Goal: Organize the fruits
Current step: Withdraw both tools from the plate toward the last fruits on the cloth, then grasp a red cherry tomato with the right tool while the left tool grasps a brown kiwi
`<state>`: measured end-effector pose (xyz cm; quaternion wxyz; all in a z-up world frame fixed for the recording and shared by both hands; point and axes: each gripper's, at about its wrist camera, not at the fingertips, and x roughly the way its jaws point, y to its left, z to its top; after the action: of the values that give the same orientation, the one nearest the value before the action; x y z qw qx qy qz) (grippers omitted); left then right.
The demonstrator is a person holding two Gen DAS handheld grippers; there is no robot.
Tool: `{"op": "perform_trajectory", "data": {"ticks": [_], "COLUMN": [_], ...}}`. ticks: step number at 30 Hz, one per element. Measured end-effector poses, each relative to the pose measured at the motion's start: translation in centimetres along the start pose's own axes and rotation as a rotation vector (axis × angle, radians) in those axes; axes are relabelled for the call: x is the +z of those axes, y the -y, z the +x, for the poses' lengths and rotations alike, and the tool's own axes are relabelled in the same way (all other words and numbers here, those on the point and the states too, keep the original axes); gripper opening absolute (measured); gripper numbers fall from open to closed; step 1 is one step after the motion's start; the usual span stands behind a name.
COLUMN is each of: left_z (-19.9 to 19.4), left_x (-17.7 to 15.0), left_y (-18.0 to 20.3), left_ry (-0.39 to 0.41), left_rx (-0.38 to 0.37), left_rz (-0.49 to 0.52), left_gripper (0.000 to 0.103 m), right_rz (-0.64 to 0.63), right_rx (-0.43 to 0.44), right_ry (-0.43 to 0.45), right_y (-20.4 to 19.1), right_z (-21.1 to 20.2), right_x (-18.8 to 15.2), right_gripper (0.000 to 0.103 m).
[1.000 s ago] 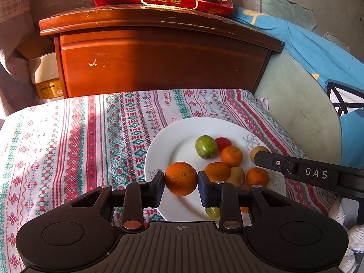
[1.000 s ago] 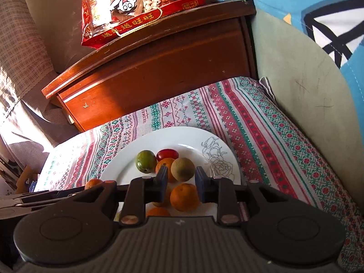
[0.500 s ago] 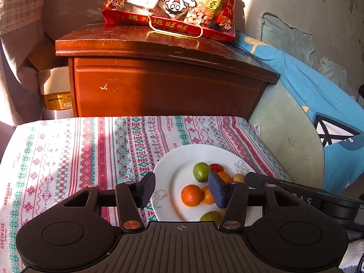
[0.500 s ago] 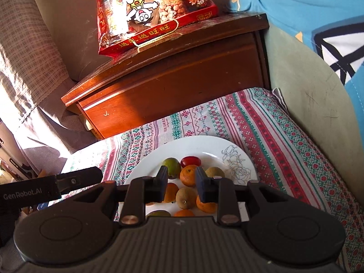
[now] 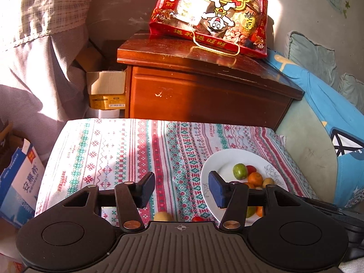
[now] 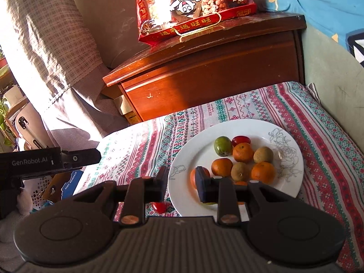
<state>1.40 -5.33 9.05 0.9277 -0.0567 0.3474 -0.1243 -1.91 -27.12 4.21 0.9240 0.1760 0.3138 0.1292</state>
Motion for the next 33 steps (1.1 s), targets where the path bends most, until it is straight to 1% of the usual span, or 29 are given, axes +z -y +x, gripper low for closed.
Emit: {"op": "perform_trajectory", "data": {"ticks": [2, 7, 12, 17, 23, 28, 33], "left_z": [-0.5, -1.0, -0.9, -0.6, -0.6, -0.2, 0.2], "left_x": [-0.1, 0.0, 0.0, -0.4, -0.6, -1.0, -1.4], "left_y": [-0.6, -1.8, -2.5, -2.6, -2.8, -3.2, -3.3], "left_ry": [0.006, 0.005, -0.009, -0.028, -0.036, -0.057, -0.074], "left_rx": [0.022, 0.046, 0.069, 0.085, 0.085, 0.095, 0.101], "left_rz": [-0.008, -0.035, -0.058, -0.044, -0.041, -0.051, -0.042], "left_gripper": [0.051, 0.052, 0.052, 0.052, 0.052, 0.052, 0.052], "right_rz": [-0.015, -0.08, -0.119, -0.148, -0.189, -0.219, -0.228], "right_rx": [0.021, 0.067, 0.079, 0.062, 0.026, 0.008, -0.012], "right_ry": [-0.02, -0.072, -0.102, -0.11, -0.119, -0.123, -0.128], "right_y": [-0.7, -2.3, -3.0, -3.2, -3.3, -3.5, -3.4], "right_z": [0.4, 1.9, 3.5, 4.8, 5.9, 6.5, 7.1], "right_x": [-0.6, -2.1, -3.0, -3.2, -3.6, -3.9, -4.2], "right_gripper": [0.028, 0.028, 0.028, 0.028, 0.028, 0.028, 0.027]}}
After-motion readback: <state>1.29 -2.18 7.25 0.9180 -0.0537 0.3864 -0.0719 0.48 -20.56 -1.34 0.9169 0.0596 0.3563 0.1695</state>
